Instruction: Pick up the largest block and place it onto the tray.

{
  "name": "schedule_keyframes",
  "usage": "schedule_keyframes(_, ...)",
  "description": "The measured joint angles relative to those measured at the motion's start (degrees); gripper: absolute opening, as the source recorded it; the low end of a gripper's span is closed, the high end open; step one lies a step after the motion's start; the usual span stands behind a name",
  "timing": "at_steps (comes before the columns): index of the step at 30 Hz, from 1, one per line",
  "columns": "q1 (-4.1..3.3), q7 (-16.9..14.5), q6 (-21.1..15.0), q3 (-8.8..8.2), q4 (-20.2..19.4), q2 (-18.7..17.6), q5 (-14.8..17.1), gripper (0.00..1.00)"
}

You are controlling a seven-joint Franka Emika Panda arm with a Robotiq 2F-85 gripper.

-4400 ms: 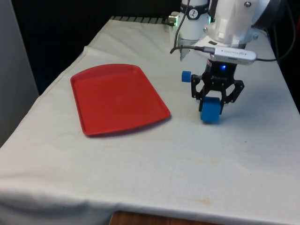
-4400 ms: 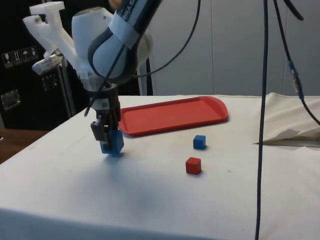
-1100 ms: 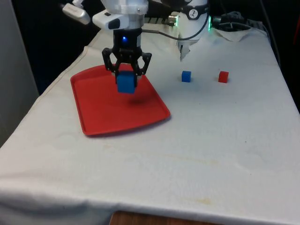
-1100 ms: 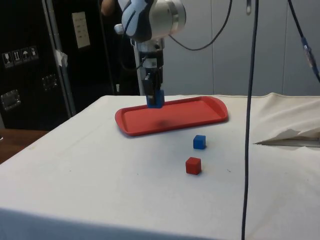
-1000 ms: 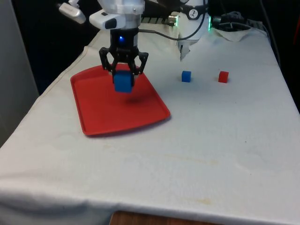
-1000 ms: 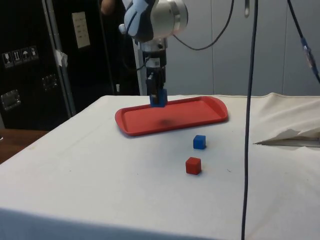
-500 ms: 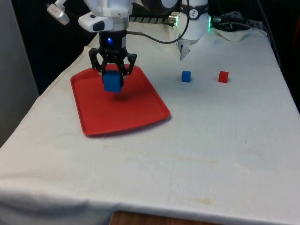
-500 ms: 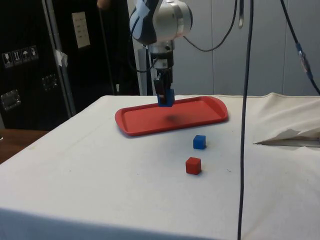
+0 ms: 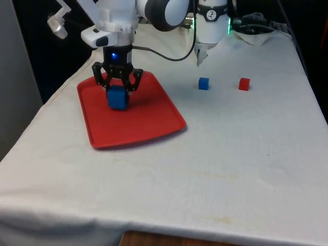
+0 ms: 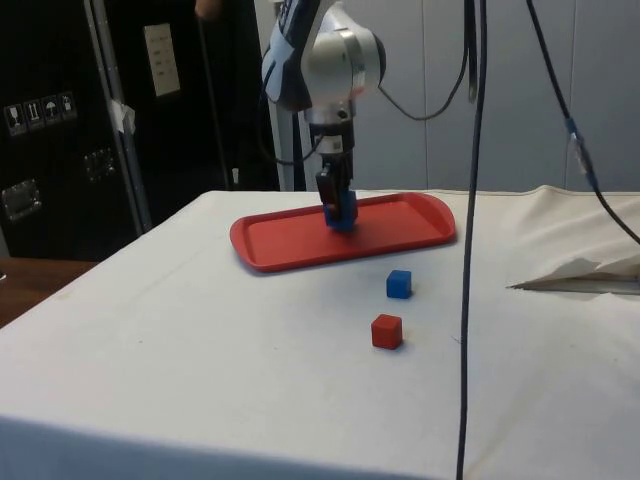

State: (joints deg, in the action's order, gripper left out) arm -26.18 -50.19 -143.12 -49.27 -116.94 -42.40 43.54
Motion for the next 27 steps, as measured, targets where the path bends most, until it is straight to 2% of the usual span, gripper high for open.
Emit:
schedule_keyframes(6,0.23,-1.9,0.0,-0.17,0.3,-1.3,2.6,0.0)
schedule_keyframes(10,0.29,-2.1,0.2,-0.29,0.6,-1.3,2.9,0.0)
schedule_keyframes(11,0.29,-2.1,0.3,-0.29,0.6,-1.3,2.9,0.03)
schedule_keyframes(12,0.29,-2.1,0.3,-0.29,0.6,-1.3,2.9,0.09)
schedule_keyframes(13,0.29,-2.1,0.3,-0.34,0.6,-1.3,2.9,0.09)
schedule_keyframes(14,0.29,-2.1,0.3,-0.34,0.6,-1.3,2.9,0.26)
schedule_keyframes(18,0.29,-2.1,0.3,-0.34,0.5,-1.3,2.9,0.66)
schedule_keyframes(19,0.29,-2.1,0.3,-0.34,0.5,-1.3,2.9,0.81)
schedule_keyframes(21,0.29,-2.1,0.3,-0.34,0.5,-1.3,2.9,0.98)
schedule_keyframes(27,0.29,-2.1,0.3,-0.4,0.5,-1.3,2.9,1.0)
